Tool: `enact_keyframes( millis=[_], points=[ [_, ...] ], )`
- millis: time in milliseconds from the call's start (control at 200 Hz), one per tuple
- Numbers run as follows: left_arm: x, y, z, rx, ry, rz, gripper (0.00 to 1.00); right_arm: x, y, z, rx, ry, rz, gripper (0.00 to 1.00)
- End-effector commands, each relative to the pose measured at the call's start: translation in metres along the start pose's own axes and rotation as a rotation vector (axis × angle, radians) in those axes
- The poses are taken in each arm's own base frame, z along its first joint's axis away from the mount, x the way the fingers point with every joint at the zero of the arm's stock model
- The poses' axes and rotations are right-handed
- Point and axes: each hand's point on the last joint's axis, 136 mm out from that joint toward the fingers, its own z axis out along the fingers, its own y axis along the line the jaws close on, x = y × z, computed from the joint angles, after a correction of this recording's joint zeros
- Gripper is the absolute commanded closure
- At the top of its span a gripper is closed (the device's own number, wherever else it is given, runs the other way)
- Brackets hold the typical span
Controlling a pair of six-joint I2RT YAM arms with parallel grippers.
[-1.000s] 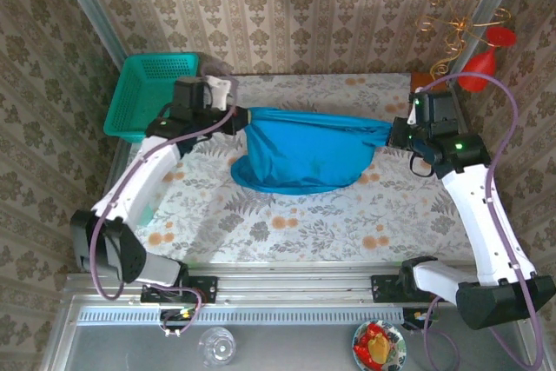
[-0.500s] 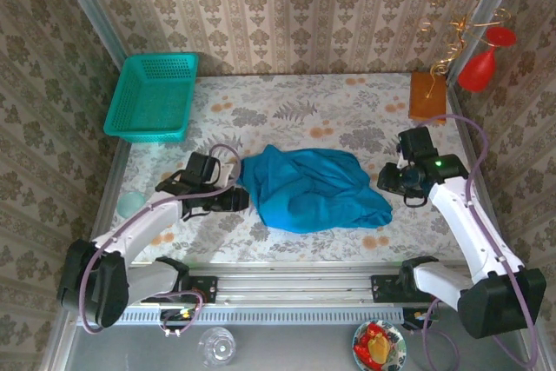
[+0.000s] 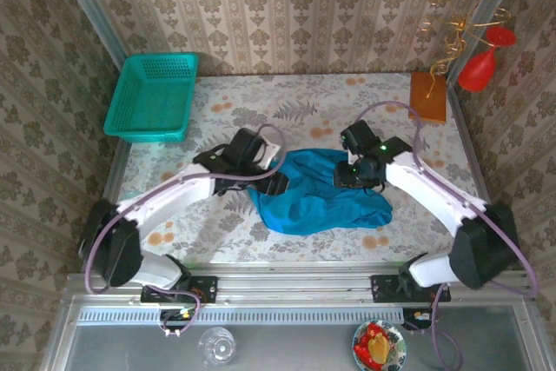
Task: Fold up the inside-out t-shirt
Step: Turn the T-shirt inside out at the center of the table.
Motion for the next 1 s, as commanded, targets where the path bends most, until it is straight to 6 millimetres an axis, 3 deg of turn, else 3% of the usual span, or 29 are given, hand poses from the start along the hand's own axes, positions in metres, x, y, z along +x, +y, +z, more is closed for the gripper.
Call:
enact_keyframes(
  millis=[0,255,290,390,450,530,645,870,995],
  points=[
    [-0.008,-0.008,0.024,-0.011,0.039,0.055,0.42,-0.015,0.014,0.019,0.002,0.012,-0.055,0.48],
    [0.021,-0.004,0.079,-0.08,0.24,0.131,0.44,-0.04,0.011,0.063,0.126,0.054,-0.139,0.39],
    [0.026,-0.003,0.082,-0.08,0.255,0.134,0.5,-0.043,0.01,0.07,0.141,0.059,-0.148,0.38],
    [0.034,0.003,0.08,-0.121,0.266,0.153,0.82,-0.049,0.005,0.088,0.162,0.101,-0.154,0.42],
    [0.034,0.011,0.069,-0.16,0.244,0.165,0.92,-0.053,0.0,0.094,0.174,0.126,-0.149,0.52],
    [0.027,0.019,0.047,-0.188,0.183,0.167,1.0,-0.064,-0.007,0.09,0.168,0.111,-0.122,0.72],
    [0.007,0.027,0.006,-0.202,0.063,0.166,1.0,-0.089,-0.019,0.068,0.137,0.047,-0.061,1.0],
    [-0.026,0.042,-0.08,-0.184,-0.18,0.127,1.0,-0.13,-0.053,-0.007,0.1,-0.122,0.046,1.0],
    [-0.015,0.056,-0.096,-0.176,-0.219,0.076,1.0,-0.137,-0.077,-0.038,0.106,-0.193,0.111,1.0]
  ],
)
